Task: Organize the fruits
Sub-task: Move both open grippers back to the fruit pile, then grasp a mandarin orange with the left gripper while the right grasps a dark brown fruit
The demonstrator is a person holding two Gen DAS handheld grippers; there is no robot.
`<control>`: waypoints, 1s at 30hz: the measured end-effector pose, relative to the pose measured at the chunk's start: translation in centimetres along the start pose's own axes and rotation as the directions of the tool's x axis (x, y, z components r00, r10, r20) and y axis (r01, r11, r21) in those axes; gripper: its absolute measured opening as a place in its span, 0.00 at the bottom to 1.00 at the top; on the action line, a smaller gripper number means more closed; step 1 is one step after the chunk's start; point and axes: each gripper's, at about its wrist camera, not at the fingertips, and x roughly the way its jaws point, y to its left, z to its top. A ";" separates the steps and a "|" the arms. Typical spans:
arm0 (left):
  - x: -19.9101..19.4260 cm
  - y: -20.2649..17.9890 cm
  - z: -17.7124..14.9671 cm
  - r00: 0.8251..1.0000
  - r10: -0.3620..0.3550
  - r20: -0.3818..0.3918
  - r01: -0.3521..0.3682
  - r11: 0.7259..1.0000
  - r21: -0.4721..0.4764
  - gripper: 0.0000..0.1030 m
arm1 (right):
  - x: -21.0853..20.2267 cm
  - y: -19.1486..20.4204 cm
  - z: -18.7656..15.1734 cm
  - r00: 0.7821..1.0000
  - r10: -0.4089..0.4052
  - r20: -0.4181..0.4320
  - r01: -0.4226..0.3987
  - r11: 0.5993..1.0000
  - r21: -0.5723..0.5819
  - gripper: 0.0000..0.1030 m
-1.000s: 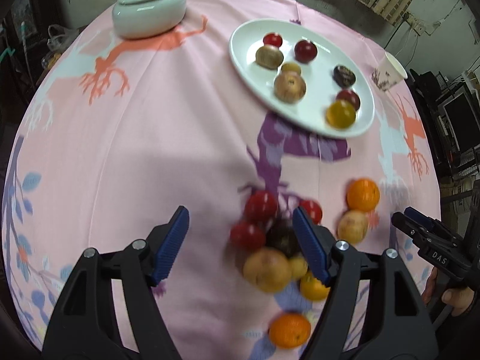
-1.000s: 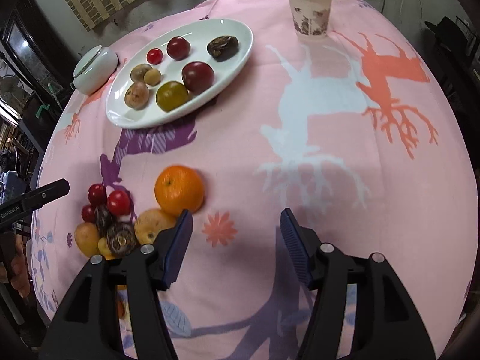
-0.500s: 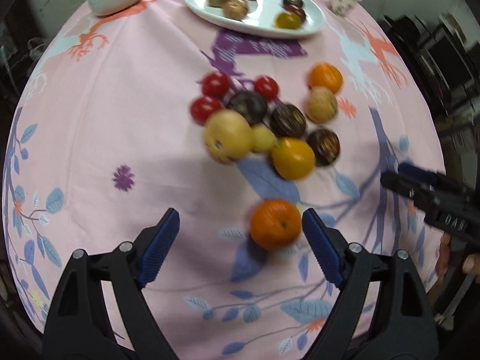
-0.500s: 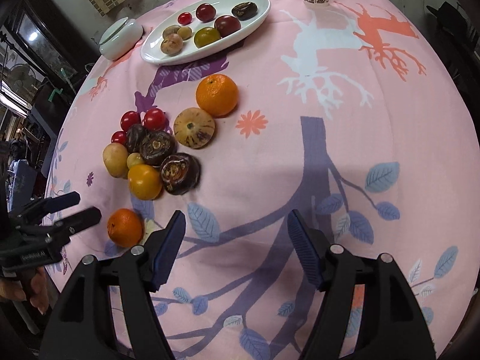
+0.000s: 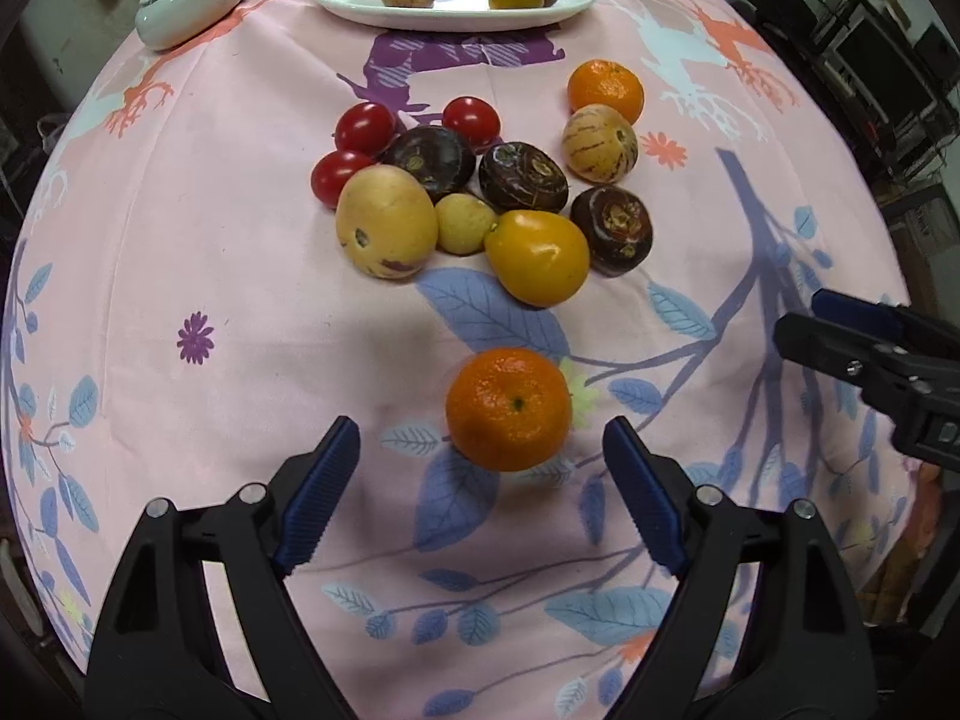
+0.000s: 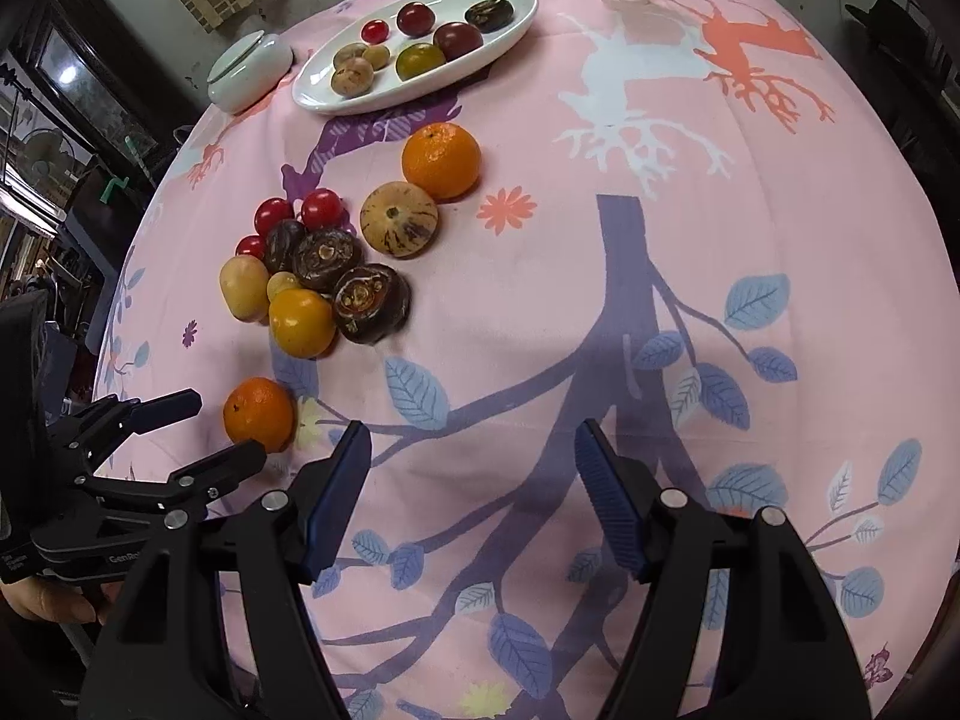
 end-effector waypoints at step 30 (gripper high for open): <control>-0.1 6.1 -0.2 0.999 -0.041 0.023 0.044 0.990 -0.135 0.43 | 6.4 6.4 3.0 0.994 -0.109 0.017 0.108 0.924 -0.367 0.56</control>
